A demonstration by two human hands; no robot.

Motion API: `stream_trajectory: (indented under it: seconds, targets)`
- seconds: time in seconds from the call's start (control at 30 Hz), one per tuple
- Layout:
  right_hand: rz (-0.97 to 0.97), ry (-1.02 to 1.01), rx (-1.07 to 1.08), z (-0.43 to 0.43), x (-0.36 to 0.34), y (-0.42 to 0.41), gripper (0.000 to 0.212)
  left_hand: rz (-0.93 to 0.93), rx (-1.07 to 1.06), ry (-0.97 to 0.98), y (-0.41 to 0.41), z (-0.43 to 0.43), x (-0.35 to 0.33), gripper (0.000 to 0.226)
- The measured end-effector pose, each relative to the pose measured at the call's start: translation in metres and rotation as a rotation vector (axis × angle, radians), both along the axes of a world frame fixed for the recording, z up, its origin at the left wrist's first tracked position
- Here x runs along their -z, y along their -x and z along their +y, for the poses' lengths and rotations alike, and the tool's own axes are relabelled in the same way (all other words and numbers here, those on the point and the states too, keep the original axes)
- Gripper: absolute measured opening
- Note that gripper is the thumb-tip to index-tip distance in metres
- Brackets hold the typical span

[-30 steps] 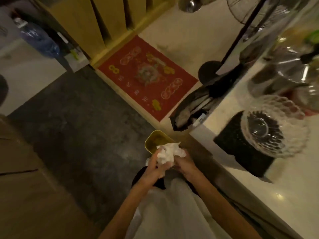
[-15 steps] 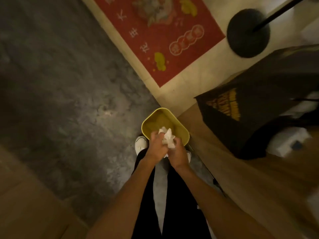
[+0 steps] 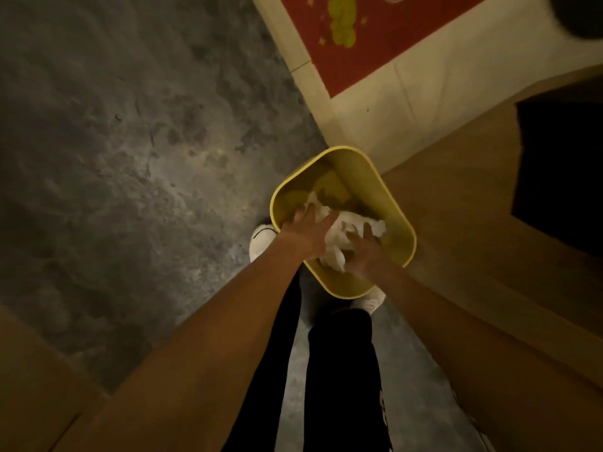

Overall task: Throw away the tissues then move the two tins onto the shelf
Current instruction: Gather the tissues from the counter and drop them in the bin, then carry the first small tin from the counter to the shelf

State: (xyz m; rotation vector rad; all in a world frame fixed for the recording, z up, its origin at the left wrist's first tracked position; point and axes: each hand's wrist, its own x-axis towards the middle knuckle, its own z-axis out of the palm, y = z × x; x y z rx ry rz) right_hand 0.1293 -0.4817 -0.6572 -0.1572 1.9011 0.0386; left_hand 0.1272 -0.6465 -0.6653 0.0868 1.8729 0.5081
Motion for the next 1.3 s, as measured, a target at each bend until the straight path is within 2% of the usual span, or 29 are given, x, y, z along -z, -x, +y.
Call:
stream_trajectory:
  seconds: [0.07,0.17,0.27,0.37,0.53,0.7,0.87,1.07,1.2,1.3]
  targets:
    - [0.017,0.037,0.049,-0.007,-0.026,0.006,0.074,0.047,0.076,-0.004,0.008,-0.008,-0.024,0.075]
    - [0.132,0.157,0.307,-0.022,-0.098,0.02,0.059,0.135,0.072,0.001,0.018,-0.027,-0.09,0.066]
    - [0.234,0.233,0.477,-0.037,-0.199,0.024,0.036,0.194,0.065,0.021,0.019,-0.047,-0.188,0.057]
    - [0.329,0.228,0.544,-0.049,-0.309,0.021,0.02,0.24,0.109,-0.001,0.015,-0.067,-0.297,0.044]
    - [0.475,0.263,0.542,-0.039,-0.476,-0.016,0.02,0.35,0.16,0.015,0.002,-0.072,-0.462,0.035]
    - [0.602,0.416,0.584,0.011,-0.59,-0.106,0.022,0.558,0.227,-0.003,-0.053,-0.034,-0.586,0.034]
    - [0.687,0.417,0.699,0.105,-0.631,-0.238,0.025,0.567,0.396,-0.103,-0.143,0.057,-0.643,0.032]
    - [0.742,0.166,1.029,0.234,-0.647,-0.42,0.028,0.687,0.577,-0.237,-0.253,0.197,-0.672,0.036]
    - [0.724,0.049,1.214,0.299,-0.66,-0.508,0.031,0.682,0.776,-0.308,-0.283,0.272,-0.688,0.038]
    - [0.766,0.044,1.338,0.334,-0.668,-0.532,0.028,0.724,0.842,-0.361,-0.278,0.317,-0.696,0.038]
